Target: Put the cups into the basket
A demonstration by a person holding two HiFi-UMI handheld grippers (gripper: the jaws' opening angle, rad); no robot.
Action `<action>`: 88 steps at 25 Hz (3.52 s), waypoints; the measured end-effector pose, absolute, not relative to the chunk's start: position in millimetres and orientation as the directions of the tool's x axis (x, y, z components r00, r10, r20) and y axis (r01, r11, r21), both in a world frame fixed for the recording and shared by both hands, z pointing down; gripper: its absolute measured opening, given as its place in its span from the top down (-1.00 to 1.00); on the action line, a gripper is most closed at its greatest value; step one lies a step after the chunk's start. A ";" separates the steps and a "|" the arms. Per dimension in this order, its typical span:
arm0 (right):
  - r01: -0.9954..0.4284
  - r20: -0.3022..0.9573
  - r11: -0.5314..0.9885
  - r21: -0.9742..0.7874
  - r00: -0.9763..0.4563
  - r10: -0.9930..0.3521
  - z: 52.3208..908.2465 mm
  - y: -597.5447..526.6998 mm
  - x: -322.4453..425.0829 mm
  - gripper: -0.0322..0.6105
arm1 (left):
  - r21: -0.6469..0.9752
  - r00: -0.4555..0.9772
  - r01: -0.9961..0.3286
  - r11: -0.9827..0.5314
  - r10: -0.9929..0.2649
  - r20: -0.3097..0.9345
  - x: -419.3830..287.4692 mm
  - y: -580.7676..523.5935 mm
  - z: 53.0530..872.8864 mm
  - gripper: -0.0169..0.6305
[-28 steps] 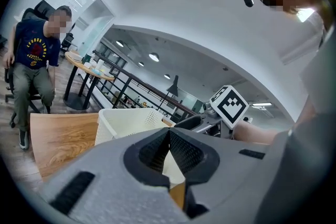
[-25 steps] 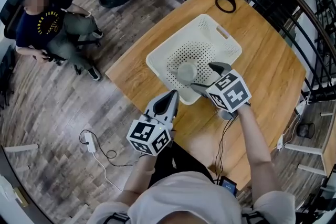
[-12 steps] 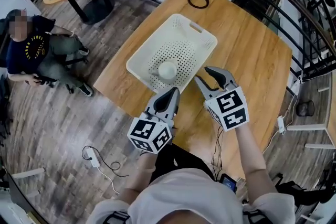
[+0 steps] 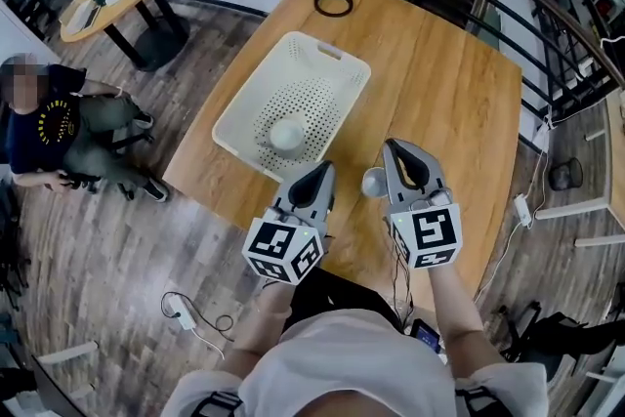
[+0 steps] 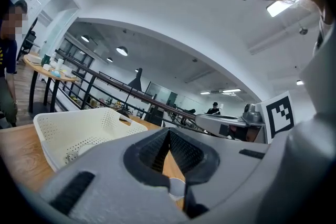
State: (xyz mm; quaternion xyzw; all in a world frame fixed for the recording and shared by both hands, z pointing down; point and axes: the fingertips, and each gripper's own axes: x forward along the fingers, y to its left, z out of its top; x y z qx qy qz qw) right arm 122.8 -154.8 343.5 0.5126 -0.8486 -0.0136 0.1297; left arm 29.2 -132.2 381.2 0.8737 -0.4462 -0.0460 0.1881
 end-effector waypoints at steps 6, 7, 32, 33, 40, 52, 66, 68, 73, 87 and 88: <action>-0.936 0.078 0.350 0.017 -0.348 -0.934 339.4 -129.2 159.1 0.86 | 0.330 0.628 -0.750 -0.574 -0.774 0.080 50.6 -123.6 375.4 0.92; -0.942 0.059 0.334 -0.010 -0.334 -0.941 340.4 -124.6 164.4 0.86 | 0.323 0.632 -0.748 -0.580 -0.771 0.080 53.6 -122.1 375.4 0.92; -0.944 0.064 0.307 -0.121 -0.316 -0.947 367.3 -98.3 179.5 0.86 | 0.338 0.649 -0.735 -0.589 -0.755 0.096 70.0 -110.8 382.4 0.92; -0.943 0.064 0.310 -0.120 -0.319 -0.945 367.1 -99.4 177.9 0.86 | 0.337 0.648 -0.735 -0.588 -0.755 0.095 68.7 -111.1 382.4 0.92; -0.943 0.071 0.323 -0.084 -0.329 -0.942 369.9 -102.3 170.9 0.86 | 0.342 0.641 -0.739 -0.580 -0.762 0.093 62.1 -109.9 383.0 0.92; -0.845 0.294 0.531 -0.068 -0.526 -0.798 400.1 -110.9 147.0 0.48 | 0.362 0.624 -0.748 -0.556 -0.775 0.099 50.9 -108.5 389.2 0.92; -0.679 0.576 0.734 -0.001 -0.600 -0.555 447.8 -108.9 127.3 -0.43 | 0.399 0.579 -0.772 -0.494 -0.806 0.122 31.1 -106.1 403.7 0.92; -0.660 0.618 0.751 0.004 -0.589 -0.521 457.0 -108.4 130.3 -0.43 | 0.406 0.571 -0.776 -0.483 -0.812 0.124 27.6 -105.6 405.8 0.92; -0.602 0.725 0.799 0.019 -0.542 -0.425 478.9 -110.2 140.7 -0.43 | 0.418 0.556 -0.782 -0.462 -0.821 0.133 21.1 -105.8 411.4 0.92; -0.461 0.873 0.887 -0.027 -0.443 -0.203 535.0 -117.2 144.4 -0.43 | 0.456 0.524 -0.794 -0.402 -0.833 0.179 7.4 -117.5 439.9 0.92; -0.457 0.878 0.889 -0.030 -0.437 -0.195 537.8 -118.5 144.8 -0.43 | 0.457 0.521 -0.795 -0.399 -0.834 0.179 5.9 -119.3 440.5 0.92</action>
